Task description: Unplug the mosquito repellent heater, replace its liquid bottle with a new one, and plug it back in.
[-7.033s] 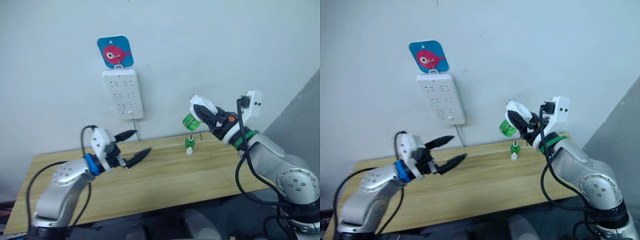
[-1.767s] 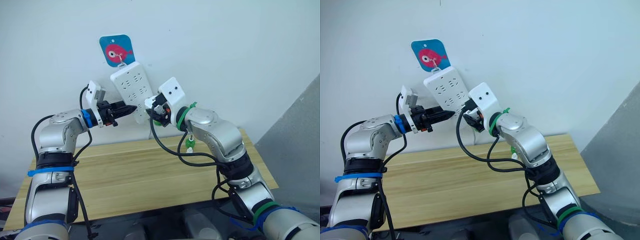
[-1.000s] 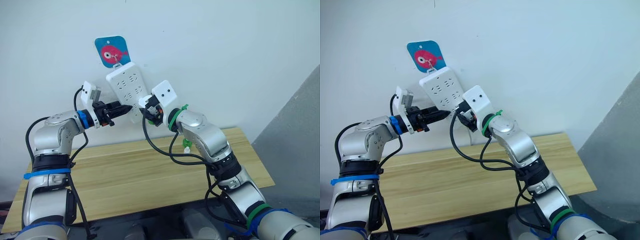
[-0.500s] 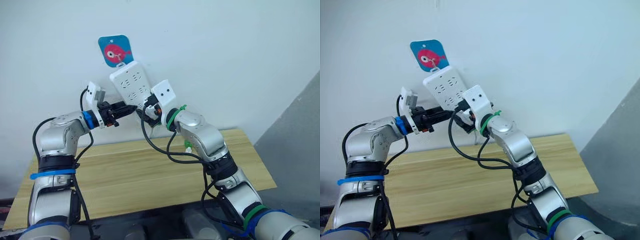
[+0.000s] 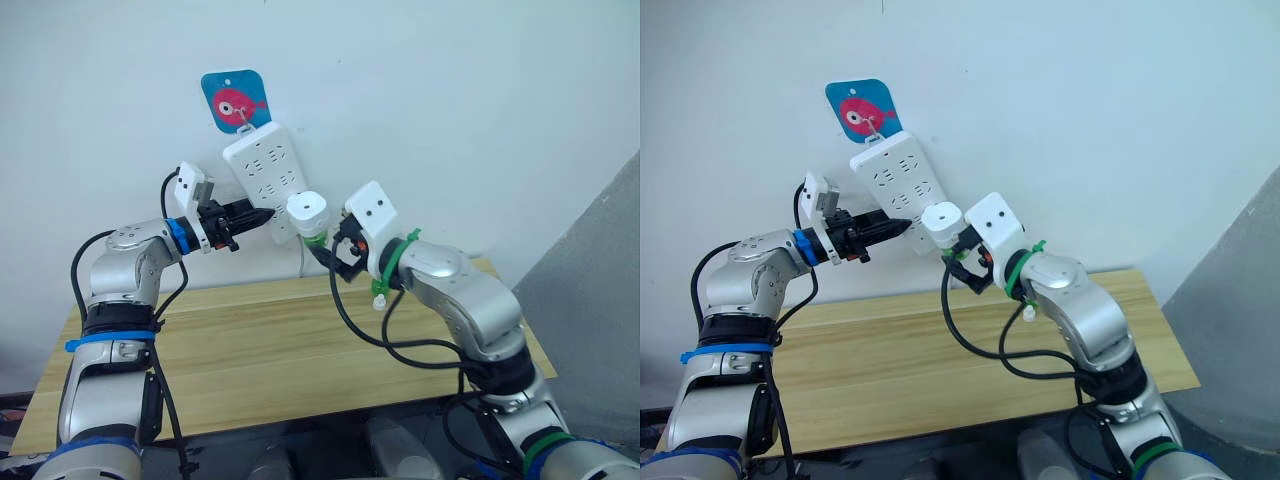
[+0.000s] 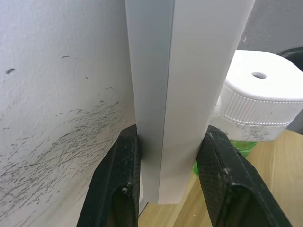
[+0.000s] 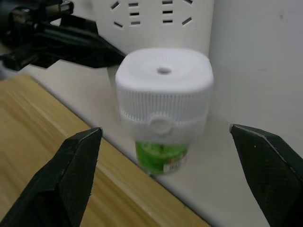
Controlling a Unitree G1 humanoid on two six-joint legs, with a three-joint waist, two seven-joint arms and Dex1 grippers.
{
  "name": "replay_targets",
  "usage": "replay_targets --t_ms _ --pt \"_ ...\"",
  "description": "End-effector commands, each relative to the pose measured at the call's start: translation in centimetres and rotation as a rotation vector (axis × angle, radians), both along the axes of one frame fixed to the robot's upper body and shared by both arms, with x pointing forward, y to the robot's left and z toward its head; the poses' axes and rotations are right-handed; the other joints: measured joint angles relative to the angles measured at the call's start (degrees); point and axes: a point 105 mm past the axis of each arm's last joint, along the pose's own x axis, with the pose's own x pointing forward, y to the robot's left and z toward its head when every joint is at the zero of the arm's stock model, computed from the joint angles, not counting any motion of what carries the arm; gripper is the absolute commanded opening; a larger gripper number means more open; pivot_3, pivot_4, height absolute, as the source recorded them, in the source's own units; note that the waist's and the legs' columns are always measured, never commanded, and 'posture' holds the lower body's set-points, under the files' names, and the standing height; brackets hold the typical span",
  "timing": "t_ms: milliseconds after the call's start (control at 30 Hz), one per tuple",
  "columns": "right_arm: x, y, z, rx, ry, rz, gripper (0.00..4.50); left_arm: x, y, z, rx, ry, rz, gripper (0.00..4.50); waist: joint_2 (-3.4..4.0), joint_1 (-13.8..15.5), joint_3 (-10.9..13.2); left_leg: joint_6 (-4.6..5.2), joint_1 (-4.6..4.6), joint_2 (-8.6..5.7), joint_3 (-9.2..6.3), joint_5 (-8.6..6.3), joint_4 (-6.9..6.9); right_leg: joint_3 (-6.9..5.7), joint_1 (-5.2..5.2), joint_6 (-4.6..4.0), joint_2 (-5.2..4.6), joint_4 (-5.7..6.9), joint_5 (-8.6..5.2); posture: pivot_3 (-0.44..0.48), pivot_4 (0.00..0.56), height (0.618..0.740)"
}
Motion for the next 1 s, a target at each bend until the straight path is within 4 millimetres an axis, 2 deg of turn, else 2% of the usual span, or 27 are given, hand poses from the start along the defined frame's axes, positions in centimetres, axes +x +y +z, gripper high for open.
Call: replay_targets --t_ms 33,200,333,633,733,867,1000 --pt "-1.4 0.2 1.4 0.032 -0.031 0.061 4.5 0.8 1.8 3.1 0.037 -0.134 0.091 2.01 -0.02 -0.03 0.01 0.0 0.0 0.02 0.0 0.0 0.0 0.0 0.0 0.0 0.02 0.0 0.0 -0.225 0.093 0.74" --pt "-1.5 0.2 1.8 0.045 -0.035 0.077 4.5 0.9 2.4 2.9 0.071 -0.148 0.12 3.37 -0.02 -0.12 0.02 0.01 0.0 0.06 0.02 -0.01 -0.11 0.02 -0.04 -0.01 0.07 -0.04 0.0 -0.212 0.091 0.74" --pt "-1.6 0.4 2.2 0.053 -0.048 0.116 4.5 0.2 3.1 2.7 0.097 -0.142 0.107 4.44 -0.05 -0.05 0.03 0.0 0.01 0.07 -0.02 0.0 -0.08 -0.02 -0.04 -0.04 0.05 0.03 -0.01 -0.196 0.089 0.74" --pt "-2.5 1.0 2.1 0.067 -0.066 0.216 4.5 -2.3 5.4 3.0 0.163 -0.17 0.147 4.48 -0.05 0.16 0.03 0.02 0.04 0.24 -0.06 0.01 -0.24 -0.03 -0.08 -0.13 0.23 0.01 -0.06 -0.153 0.081 0.74" --pt "-2.6 1.3 1.9 0.073 -0.067 0.235 3.93 -4.0 6.8 2.9 0.204 -0.171 0.179 4.5 -0.05 0.5 0.03 0.02 0.02 0.21 -0.01 0.01 -0.27 0.0 -0.08 -0.39 0.08 -0.04 0.05 -0.131 0.08 0.74" --pt "-2.7 2.1 1.8 0.084 -0.078 0.252 2.53 -6.5 7.5 1.7 0.286 -0.151 0.165 4.5 -0.08 1.12 0.05 0.01 0.05 0.22 0.02 0.01 -0.28 0.02 -0.09 -0.42 -0.08 -0.01 0.02 -0.098 0.084 0.74" --pt "-2.5 3.0 1.2 0.083 -0.093 0.257 1.03 -9.6 6.4 0.7 0.306 -0.11 0.088 4.5 -0.12 2.68 0.07 0.01 0.07 0.23 0.01 0.01 -0.28 -0.03 -0.07 -0.25 -0.07 -0.01 -0.13 -0.071 0.088 0.74"
